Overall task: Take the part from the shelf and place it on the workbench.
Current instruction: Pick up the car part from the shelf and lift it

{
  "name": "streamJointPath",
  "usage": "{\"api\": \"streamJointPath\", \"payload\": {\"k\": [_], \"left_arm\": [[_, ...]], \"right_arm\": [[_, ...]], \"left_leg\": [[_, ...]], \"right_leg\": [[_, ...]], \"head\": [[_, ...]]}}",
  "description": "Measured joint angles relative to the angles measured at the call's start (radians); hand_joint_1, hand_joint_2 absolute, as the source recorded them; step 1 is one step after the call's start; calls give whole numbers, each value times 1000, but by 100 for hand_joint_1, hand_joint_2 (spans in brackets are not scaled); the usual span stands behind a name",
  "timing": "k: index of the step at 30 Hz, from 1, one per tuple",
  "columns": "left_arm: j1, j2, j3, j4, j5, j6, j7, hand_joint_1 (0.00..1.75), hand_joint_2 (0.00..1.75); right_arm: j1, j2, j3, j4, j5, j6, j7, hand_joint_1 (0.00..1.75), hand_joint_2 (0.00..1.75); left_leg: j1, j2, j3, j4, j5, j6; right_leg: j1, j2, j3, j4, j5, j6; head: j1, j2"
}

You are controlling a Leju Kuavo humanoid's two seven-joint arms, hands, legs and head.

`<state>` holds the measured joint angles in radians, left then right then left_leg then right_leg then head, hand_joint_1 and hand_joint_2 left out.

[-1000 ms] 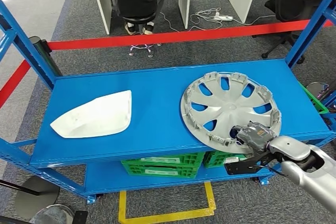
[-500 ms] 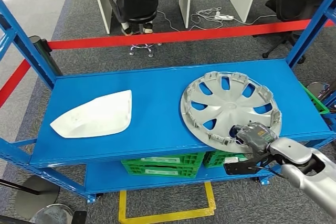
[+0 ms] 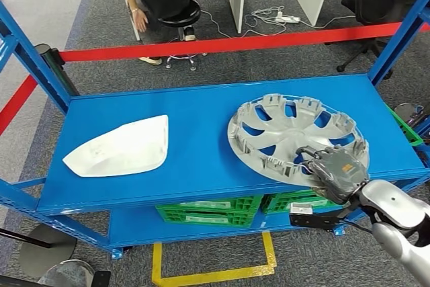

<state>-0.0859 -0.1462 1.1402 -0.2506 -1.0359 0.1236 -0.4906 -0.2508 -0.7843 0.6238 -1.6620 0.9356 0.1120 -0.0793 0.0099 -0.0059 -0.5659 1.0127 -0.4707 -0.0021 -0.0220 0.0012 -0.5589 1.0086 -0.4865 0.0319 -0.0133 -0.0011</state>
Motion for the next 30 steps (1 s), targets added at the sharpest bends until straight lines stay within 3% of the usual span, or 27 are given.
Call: {"api": "streamJointPath", "payload": {"k": [13,16,18,20,22,30], "left_arm": [[0,0,3,0,-4,0,0,0,0],[0,-1,4,0,-8,2,2,0,0],[0,-4,4,0,-11,5,4,0,0],[0,-8,5,0,-15,9,6,0,0],[0,-12,5,0,-18,13,7,0,0],[1,-19,15,0,-24,21,11,0,0]], "right_arm": [[48,0,-51,-64,7,-6,0,175,175],[76,9,-73,-79,67,-58,7,175,175],[110,56,-109,-91,173,-173,28,175,175],[150,139,-151,-107,295,-324,57,175,175],[180,218,-177,-126,371,-415,80,175,175],[279,424,-266,-198,395,-641,72,175,175]], "left_leg": [[0,0,0,0,0,0],[0,0,-1,0,0,0],[1,0,-1,0,0,0],[1,0,-1,0,0,0],[1,0,-1,0,0,0],[2,0,-2,0,0,0]], "right_leg": [[0,0,0,0,0,0],[0,0,0,0,0,0],[1,0,0,0,0,0],[1,0,-1,0,0,0],[1,0,-2,0,-1,-1],[2,0,-2,1,-1,-1]], "head": [[0,0],[0,0],[0,0],[0,0],[0,0],[0,0]]}}
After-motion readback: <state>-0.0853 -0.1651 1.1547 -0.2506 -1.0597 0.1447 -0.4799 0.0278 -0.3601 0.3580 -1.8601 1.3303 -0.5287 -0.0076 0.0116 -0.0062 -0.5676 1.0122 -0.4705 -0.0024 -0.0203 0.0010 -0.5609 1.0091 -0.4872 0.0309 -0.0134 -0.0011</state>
